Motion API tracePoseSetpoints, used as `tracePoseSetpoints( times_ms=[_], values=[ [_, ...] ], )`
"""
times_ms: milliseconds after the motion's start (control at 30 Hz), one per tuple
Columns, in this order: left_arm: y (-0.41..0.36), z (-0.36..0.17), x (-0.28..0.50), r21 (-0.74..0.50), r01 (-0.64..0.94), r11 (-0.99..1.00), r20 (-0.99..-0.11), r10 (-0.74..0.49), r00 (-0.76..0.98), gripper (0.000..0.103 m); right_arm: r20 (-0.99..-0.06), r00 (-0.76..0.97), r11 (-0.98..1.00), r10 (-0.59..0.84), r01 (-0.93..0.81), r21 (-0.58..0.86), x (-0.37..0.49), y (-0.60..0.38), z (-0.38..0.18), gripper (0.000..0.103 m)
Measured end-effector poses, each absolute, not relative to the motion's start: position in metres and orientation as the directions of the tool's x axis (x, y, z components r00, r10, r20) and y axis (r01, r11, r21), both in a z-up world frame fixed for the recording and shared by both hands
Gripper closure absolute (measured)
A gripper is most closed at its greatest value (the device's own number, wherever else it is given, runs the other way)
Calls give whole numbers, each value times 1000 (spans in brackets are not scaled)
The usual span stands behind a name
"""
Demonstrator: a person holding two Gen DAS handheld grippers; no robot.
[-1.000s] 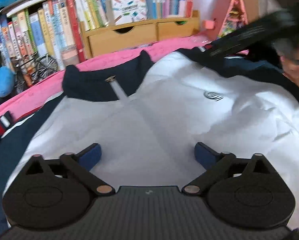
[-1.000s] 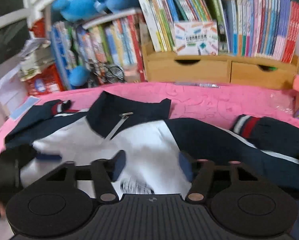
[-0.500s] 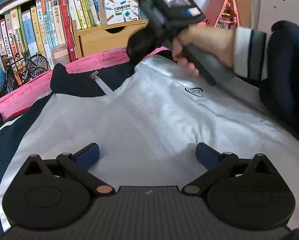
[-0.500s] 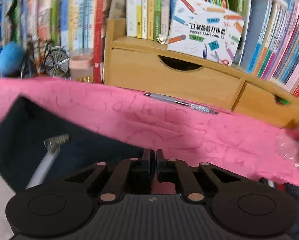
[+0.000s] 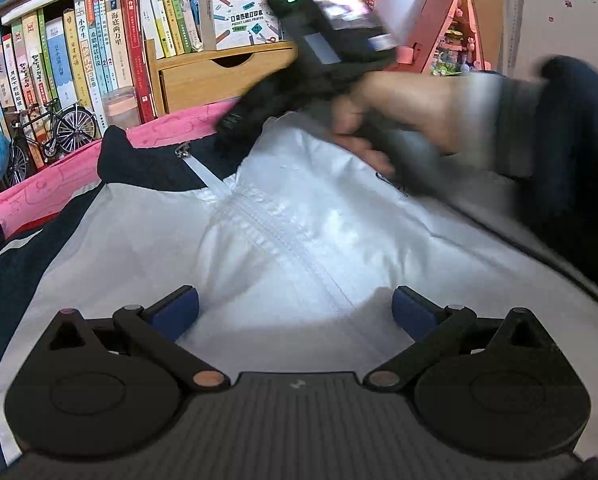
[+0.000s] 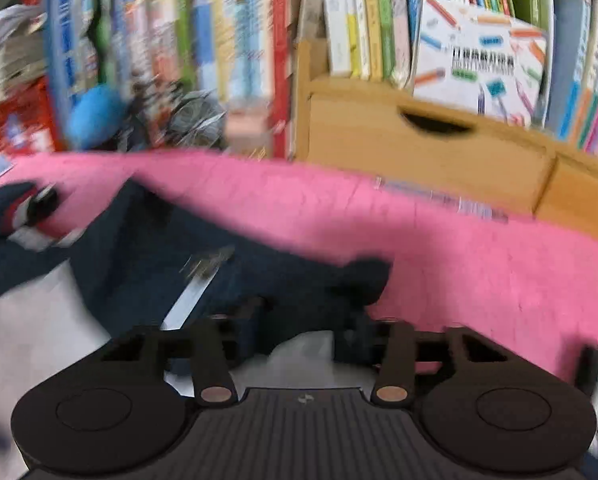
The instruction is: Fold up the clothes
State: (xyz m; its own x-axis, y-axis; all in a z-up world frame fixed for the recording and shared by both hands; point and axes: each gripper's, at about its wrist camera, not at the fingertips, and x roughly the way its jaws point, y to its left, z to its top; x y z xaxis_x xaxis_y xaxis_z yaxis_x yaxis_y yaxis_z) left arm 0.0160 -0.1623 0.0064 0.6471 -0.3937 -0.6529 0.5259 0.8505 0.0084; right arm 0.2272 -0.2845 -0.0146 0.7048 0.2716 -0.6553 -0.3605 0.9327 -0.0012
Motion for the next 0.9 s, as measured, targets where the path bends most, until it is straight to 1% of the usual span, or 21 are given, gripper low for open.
tracePoseSetpoints(
  times_ms=[33,100,133,167,200,233,267,333,433,500,567,600,667,700,733,767,800,833,900],
  values=[
    [-162,6,16,7,524,851,-653,-393,648,0,-640,723,942,260,-335,3,242,-280,-18,61],
    [-164,6,16,13,523,852,-653,-389,650,0,-666,726,972,170,-235,-9,257,-277,-13,67],
    [-163,6,16,12,522,853,-653,-389,650,0,-680,723,983,122,-182,-17,264,-275,-10,64],
    [-163,6,16,10,522,853,-652,-390,650,0,-678,720,981,147,-194,7,258,-277,-5,63],
    [-163,6,16,10,522,853,-652,-390,650,0,-672,718,976,183,-215,36,249,-279,1,52],
    [-163,6,16,9,522,853,-652,-390,650,0,-648,719,962,252,-257,89,235,-287,8,42],
    [-163,6,15,9,522,853,-652,-390,650,0,-631,719,951,292,-289,111,218,-297,15,26],
    [-163,6,15,15,520,854,-653,-386,652,0,-615,714,935,334,-334,119,186,-317,26,25],
    [-163,5,15,25,518,855,-654,-378,656,0,-635,718,943,287,-329,54,151,-357,26,26],
    [-163,5,16,29,517,856,-654,-375,657,0,-651,735,967,190,-255,-5,139,-401,20,26],
    [-163,5,15,32,517,856,-654,-373,658,0,-660,746,982,86,-175,-71,133,-441,15,31],
    [-163,5,15,33,516,856,-654,-372,659,0,-656,754,984,19,-129,-120,135,-460,14,33],
    [-163,5,15,37,515,857,-653,-369,661,0,-610,784,972,-114,-39,-232,134,-480,13,33],
    [-163,4,15,39,513,857,-653,-367,663,0,-579,801,961,-154,-14,-275,131,-484,13,30],
    [-163,4,15,40,513,858,-653,-366,663,0,-542,825,950,-160,-20,-311,126,-486,13,21],
    [-162,4,15,40,512,858,-653,-366,663,0,-504,849,938,-159,-30,-347,120,-488,14,14],
    [-162,4,15,40,512,858,-653,-365,663,0,-461,873,920,-159,-39,-391,113,-486,12,3],
    [-162,4,15,39,511,859,-653,-365,663,0,-415,896,899,-157,-45,-436,106,-482,11,0],
    [-161,4,15,39,511,858,-653,-366,663,0,-396,900,872,-183,-37,-488,105,-474,7,0]
  ],
)
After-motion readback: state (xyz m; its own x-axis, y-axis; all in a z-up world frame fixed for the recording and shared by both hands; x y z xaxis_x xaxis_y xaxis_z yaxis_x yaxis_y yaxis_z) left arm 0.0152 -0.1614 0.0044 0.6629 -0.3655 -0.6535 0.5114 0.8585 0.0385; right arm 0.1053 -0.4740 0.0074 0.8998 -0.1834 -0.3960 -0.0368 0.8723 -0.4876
